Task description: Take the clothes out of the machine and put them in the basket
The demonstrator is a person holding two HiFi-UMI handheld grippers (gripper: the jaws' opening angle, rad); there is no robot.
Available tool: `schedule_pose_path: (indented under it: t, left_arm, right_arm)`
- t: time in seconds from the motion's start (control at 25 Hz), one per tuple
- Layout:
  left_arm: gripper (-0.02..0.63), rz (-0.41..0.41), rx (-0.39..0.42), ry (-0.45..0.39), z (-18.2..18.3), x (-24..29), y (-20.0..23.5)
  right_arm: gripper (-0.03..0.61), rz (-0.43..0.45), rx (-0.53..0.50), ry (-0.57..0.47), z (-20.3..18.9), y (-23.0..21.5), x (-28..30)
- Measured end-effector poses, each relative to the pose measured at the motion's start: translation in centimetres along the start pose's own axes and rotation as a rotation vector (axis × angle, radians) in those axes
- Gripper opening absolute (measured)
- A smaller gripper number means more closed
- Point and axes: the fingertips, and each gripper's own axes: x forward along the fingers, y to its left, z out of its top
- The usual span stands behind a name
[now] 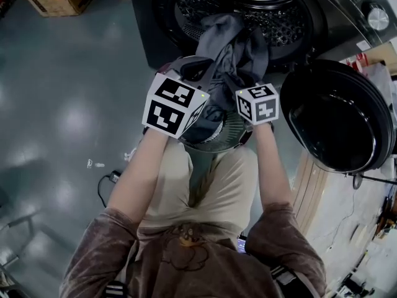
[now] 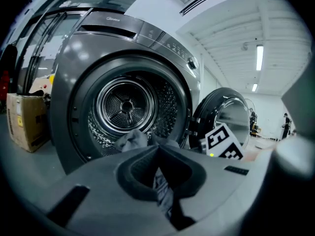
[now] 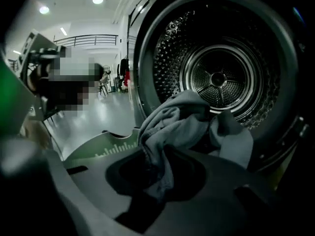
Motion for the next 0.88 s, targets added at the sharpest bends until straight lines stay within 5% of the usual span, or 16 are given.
schedule_pose_path:
  t: [0.16, 0.32, 0.68, 0.88]
  left_arm:
    - [0.003, -0.004, -0.006, -0.004, 0.1, 0.1, -0.2]
    - [0.003, -0.009, -0.003, 0.002, 0.1, 0.1, -0.4]
    - [0.003, -0.018, -0.065, 0.007, -0.5, 0.2, 0.1]
    - [0.003, 0.023, -0.143, 0.020, 1.7, -0.6, 2.0]
  right_arm:
    - [0.081, 0.106, -0.020, 0.034, -3.5, 5.1, -2.3]
    - [0.133, 0.117, -0.048, 0.041, -5.2, 7.5, -4.2]
    - [0.166, 0.075, 0.076, -0.082, -1.2, 6.3, -6.4]
    - [0.166, 0.080, 0.087, 0.023, 1.0, 5.5, -7.6]
